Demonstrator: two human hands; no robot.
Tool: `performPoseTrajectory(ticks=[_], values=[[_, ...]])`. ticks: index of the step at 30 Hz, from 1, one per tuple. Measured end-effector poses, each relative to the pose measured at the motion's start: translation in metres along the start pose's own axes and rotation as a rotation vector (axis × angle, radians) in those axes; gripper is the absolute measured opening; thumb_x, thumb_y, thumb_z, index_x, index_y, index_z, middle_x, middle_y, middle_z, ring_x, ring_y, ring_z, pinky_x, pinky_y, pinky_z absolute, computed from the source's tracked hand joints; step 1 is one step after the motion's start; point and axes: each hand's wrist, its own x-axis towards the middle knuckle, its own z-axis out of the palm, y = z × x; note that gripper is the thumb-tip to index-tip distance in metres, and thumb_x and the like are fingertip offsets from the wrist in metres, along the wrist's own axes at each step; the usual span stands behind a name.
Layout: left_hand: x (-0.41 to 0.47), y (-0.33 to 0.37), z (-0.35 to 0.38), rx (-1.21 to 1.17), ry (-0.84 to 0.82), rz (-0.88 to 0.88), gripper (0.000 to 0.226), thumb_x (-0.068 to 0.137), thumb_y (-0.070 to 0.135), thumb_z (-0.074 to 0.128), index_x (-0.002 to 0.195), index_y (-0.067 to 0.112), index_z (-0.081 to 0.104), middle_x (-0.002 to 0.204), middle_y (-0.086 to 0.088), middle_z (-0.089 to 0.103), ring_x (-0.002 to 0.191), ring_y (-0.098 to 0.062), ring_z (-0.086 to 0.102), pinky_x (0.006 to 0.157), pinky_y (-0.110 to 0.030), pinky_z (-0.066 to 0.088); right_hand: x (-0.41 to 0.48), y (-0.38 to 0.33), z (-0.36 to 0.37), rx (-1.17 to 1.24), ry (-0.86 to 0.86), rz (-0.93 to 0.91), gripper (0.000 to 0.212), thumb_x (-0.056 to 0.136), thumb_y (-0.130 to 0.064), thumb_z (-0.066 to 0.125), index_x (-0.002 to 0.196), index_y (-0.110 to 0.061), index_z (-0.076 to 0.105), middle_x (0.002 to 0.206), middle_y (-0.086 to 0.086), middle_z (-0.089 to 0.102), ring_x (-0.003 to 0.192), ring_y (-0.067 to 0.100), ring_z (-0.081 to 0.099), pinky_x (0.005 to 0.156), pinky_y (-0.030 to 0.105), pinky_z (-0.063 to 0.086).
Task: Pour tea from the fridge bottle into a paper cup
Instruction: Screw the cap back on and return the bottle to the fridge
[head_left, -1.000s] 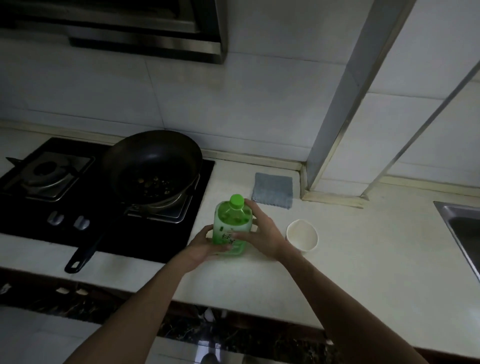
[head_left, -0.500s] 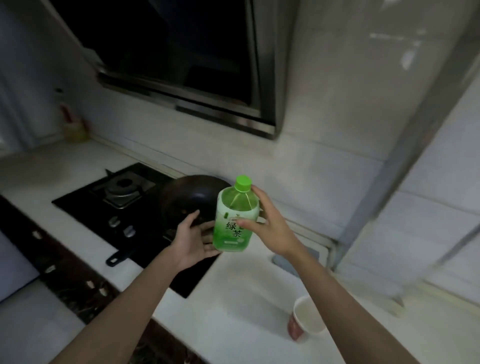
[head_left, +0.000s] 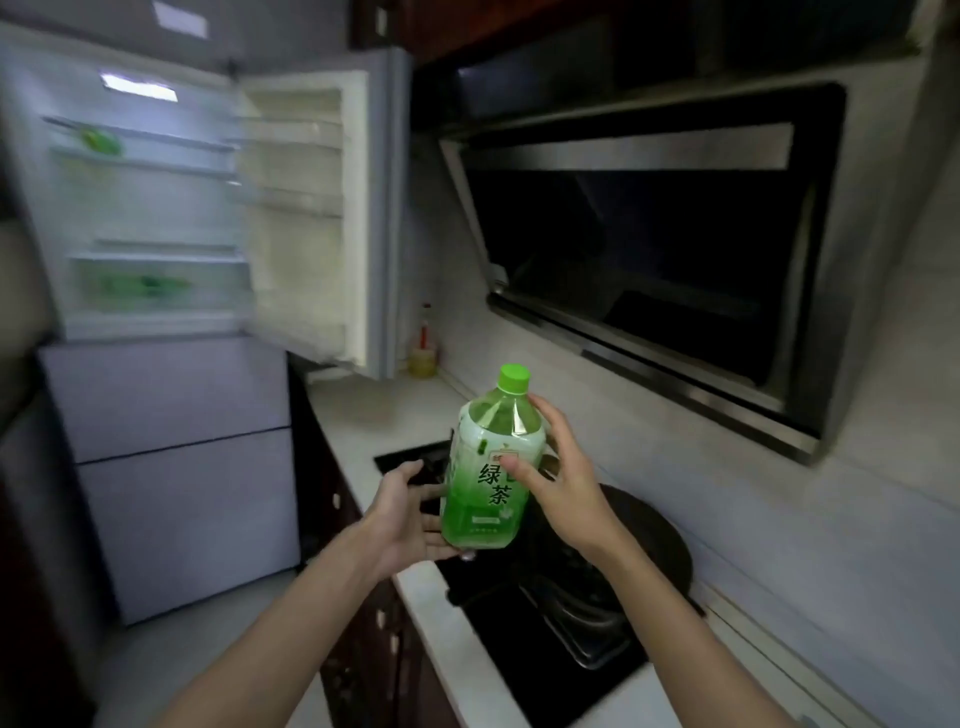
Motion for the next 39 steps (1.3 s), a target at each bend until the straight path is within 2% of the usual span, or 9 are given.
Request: performPoseTrajectory(ticks=[8,11,14,16,22,26,31,34,39], values=[[-0.059,0.071,-0.137,-0.088,0.169,0.102,0.056,0.096,0.049,0.031,0.127,0.005,0.048,0.125,-0.034,0.053,0.112,-0.046,0.055,0.083,-0.047,0.046,0.059,-0.030,0.154,0.081,-0.174,-0.053,0.064,0.090,-0.021,0.069,0.142,-0.041,0.039,0.124,-0.031,0.057,0.114,-0.010,0.055,0.086,0.022,0.055],[-0.080,0.097,-0.184,-0.100,0.220,0.127,0.051,0.097,0.046,0.030,0.124,0.006,0.047,0.121,-0.033,0.055,0.111,-0.046,0.055,0.082,-0.047,0.046,0.079,-0.040,0.211,0.124,-0.216,-0.060,0.064,0.089,-0.017,0.070,0.142,-0.038,0.040,0.130,-0.020,0.057,0.116,0.004,0.059,0.090,0.033,0.056],[-0.092,0.125,-0.226,-0.083,0.275,0.159,0.052,0.097,0.048,0.029,0.122,0.007,0.048,0.114,-0.027,0.057,0.104,-0.042,0.057,0.086,-0.047,0.046,0.095,-0.053,0.263,0.152,-0.234,-0.091,0.060,0.090,-0.012,0.068,0.139,-0.035,0.042,0.117,-0.033,0.060,0.109,-0.003,0.060,0.082,0.020,0.054],[-0.100,0.141,-0.246,-0.090,0.320,0.152,0.055,0.096,0.049,0.030,0.124,0.006,0.049,0.116,-0.027,0.057,0.099,-0.040,0.059,0.079,-0.044,0.048,0.106,-0.058,0.290,0.175,-0.256,-0.093,0.058,0.091,-0.008,0.066,0.137,-0.032,0.041,0.108,-0.041,0.060,0.103,-0.010,0.061,0.077,0.014,0.052],[-0.111,0.182,-0.294,-0.132,0.355,0.192,0.057,0.097,0.048,0.029,0.129,0.006,0.049,0.124,-0.030,0.054,0.100,-0.040,0.058,0.079,-0.045,0.047,0.153,-0.072,0.357,0.162,-0.280,-0.135,0.060,0.089,-0.010,0.069,0.138,-0.031,0.044,0.114,-0.034,0.062,0.109,-0.002,0.062,0.083,0.019,0.054],[-0.106,0.204,-0.327,-0.172,0.401,0.215,0.053,0.097,0.048,0.030,0.125,0.007,0.048,0.123,-0.029,0.055,0.108,-0.041,0.057,0.081,-0.046,0.046,0.184,-0.068,0.396,0.157,-0.299,-0.160,0.062,0.089,-0.011,0.069,0.142,-0.026,0.041,0.114,-0.028,0.061,0.102,-0.009,0.060,0.076,0.012,0.051],[-0.086,0.236,-0.367,-0.154,0.436,0.210,0.056,0.096,0.049,0.028,0.123,0.005,0.050,0.122,-0.028,0.057,0.109,-0.041,0.058,0.076,-0.044,0.047,0.228,-0.046,0.436,0.190,-0.327,-0.171,0.060,0.090,-0.016,0.069,0.140,-0.035,0.041,0.132,-0.008,0.057,0.116,0.009,0.059,0.079,0.018,0.053],[-0.064,0.259,-0.388,-0.178,0.454,0.222,0.056,0.096,0.049,0.029,0.125,0.006,0.051,0.123,-0.027,0.057,0.103,-0.040,0.059,0.078,-0.044,0.047,0.262,-0.036,0.457,0.206,-0.355,-0.159,0.059,0.091,-0.017,0.068,0.135,-0.043,0.040,0.129,-0.014,0.058,0.114,0.004,0.059,0.079,0.017,0.054],[-0.023,0.308,-0.417,-0.205,0.505,0.266,0.051,0.097,0.047,0.029,0.125,0.009,0.049,0.126,-0.031,0.054,0.097,-0.040,0.060,0.077,-0.044,0.047,0.335,-0.017,0.490,0.184,-0.402,-0.181,0.062,0.090,-0.025,0.069,0.143,-0.036,0.040,0.125,-0.024,0.057,0.114,0.004,0.058,0.086,0.026,0.056]])
